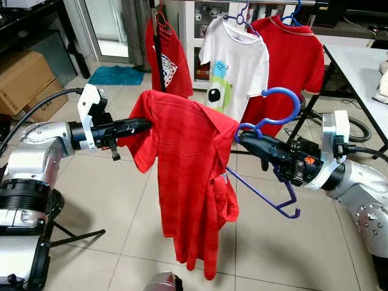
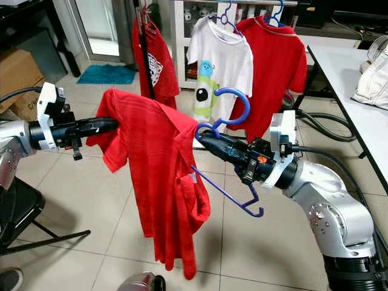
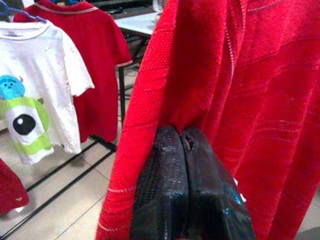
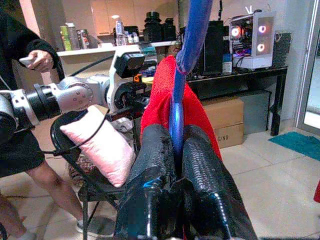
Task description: Hang hanger
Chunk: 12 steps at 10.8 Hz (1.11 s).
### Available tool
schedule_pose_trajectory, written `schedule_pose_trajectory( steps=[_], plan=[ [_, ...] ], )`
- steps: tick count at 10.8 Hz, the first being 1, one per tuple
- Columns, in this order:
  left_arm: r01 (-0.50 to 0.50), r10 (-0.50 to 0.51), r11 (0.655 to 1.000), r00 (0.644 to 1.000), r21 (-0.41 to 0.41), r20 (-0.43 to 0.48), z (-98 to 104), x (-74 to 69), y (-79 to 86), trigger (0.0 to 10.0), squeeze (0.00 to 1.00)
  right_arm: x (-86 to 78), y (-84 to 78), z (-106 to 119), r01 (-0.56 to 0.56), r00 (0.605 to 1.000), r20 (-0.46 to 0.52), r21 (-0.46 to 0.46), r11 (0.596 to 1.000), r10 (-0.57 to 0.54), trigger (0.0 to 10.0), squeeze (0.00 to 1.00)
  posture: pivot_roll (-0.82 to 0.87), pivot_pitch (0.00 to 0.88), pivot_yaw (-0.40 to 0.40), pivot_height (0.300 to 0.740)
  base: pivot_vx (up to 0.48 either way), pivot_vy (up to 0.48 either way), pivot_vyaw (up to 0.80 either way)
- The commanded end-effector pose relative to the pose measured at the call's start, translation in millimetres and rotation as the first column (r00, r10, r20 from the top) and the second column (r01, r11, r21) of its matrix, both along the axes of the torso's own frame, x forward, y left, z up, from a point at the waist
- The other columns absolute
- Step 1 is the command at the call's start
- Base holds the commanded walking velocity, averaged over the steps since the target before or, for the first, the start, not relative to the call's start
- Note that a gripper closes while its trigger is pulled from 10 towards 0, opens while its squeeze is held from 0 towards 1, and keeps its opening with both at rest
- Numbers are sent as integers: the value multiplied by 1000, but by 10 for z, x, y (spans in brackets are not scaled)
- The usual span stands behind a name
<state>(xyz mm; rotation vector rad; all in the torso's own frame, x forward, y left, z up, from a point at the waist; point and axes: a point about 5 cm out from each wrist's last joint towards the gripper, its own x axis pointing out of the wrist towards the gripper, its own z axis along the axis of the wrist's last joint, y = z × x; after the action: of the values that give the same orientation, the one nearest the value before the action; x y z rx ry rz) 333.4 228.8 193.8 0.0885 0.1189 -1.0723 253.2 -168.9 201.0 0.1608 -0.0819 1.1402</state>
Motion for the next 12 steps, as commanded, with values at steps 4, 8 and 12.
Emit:
schedule_pose_trajectory(
  steps=[4,8,12],
  plan=[
    [-82,85,995,995,-51,50,-9,-144,186,0,0,62,-20,84,92,995,43,31,995,-93,10000,0,38,0,93,740,0,0,0],
    [-145,145,989,989,1,14,-195,-378,325,0,0,133,-36,97,125,991,46,35,992,-127,10000,0,53,0,83,740,0,0,0],
    [-154,155,987,988,43,-23,-356,-509,305,0,0,238,-92,146,211,975,58,63,976,-214,10000,0,52,0,82,740,0,0,0]
  ],
)
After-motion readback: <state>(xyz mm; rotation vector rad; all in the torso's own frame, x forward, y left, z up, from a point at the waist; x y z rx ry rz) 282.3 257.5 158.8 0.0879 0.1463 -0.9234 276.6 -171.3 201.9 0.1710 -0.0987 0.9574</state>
